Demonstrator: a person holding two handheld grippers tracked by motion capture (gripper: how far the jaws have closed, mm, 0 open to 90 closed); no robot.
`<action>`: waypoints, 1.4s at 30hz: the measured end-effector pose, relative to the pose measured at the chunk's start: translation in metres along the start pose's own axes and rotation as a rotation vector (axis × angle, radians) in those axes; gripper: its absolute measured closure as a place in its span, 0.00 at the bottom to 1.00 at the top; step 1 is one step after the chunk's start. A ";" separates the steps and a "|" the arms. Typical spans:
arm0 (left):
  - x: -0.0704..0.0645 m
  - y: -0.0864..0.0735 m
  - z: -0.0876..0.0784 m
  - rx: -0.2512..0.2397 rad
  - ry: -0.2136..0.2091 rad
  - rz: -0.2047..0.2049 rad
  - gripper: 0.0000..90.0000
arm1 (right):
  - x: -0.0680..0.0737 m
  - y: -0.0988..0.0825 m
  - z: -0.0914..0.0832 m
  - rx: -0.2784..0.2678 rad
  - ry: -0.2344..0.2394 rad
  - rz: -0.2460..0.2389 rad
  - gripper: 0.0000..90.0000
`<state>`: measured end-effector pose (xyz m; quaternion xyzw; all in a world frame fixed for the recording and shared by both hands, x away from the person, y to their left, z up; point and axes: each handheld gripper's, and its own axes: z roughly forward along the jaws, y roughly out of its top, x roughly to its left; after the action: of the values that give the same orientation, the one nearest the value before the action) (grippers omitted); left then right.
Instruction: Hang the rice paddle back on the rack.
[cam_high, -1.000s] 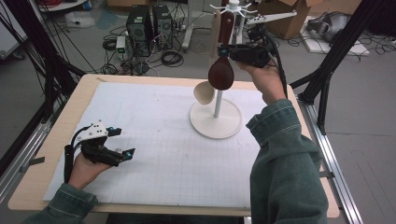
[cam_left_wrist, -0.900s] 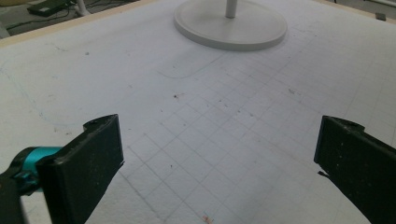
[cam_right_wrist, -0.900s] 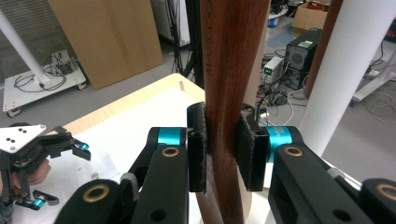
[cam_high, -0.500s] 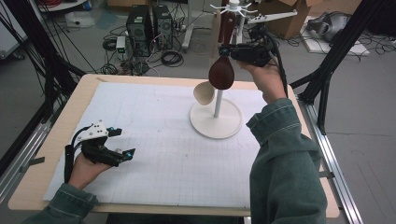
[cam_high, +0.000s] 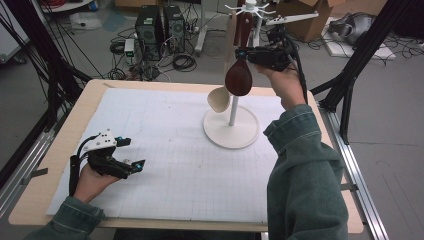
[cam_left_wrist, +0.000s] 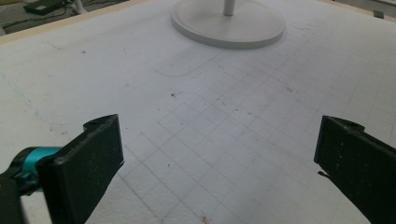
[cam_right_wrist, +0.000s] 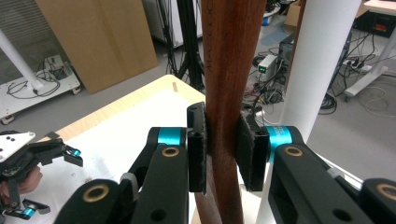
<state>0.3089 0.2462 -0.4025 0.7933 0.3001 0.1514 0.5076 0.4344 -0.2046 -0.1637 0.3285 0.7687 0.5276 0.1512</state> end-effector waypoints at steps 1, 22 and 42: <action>0.000 0.000 0.000 0.000 0.000 0.000 0.02 | 0.000 0.000 0.000 -0.002 0.003 0.001 0.85; 0.000 0.000 0.000 -0.001 0.003 0.001 0.02 | 0.002 -0.015 -0.011 -0.026 -0.016 -0.035 0.72; 0.001 0.000 0.000 0.002 -0.002 0.001 0.02 | 0.010 -0.068 -0.031 -0.097 0.020 -0.014 0.43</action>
<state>0.3093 0.2470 -0.4027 0.7942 0.2993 0.1506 0.5069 0.3859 -0.2359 -0.2117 0.3100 0.7459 0.5665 0.1631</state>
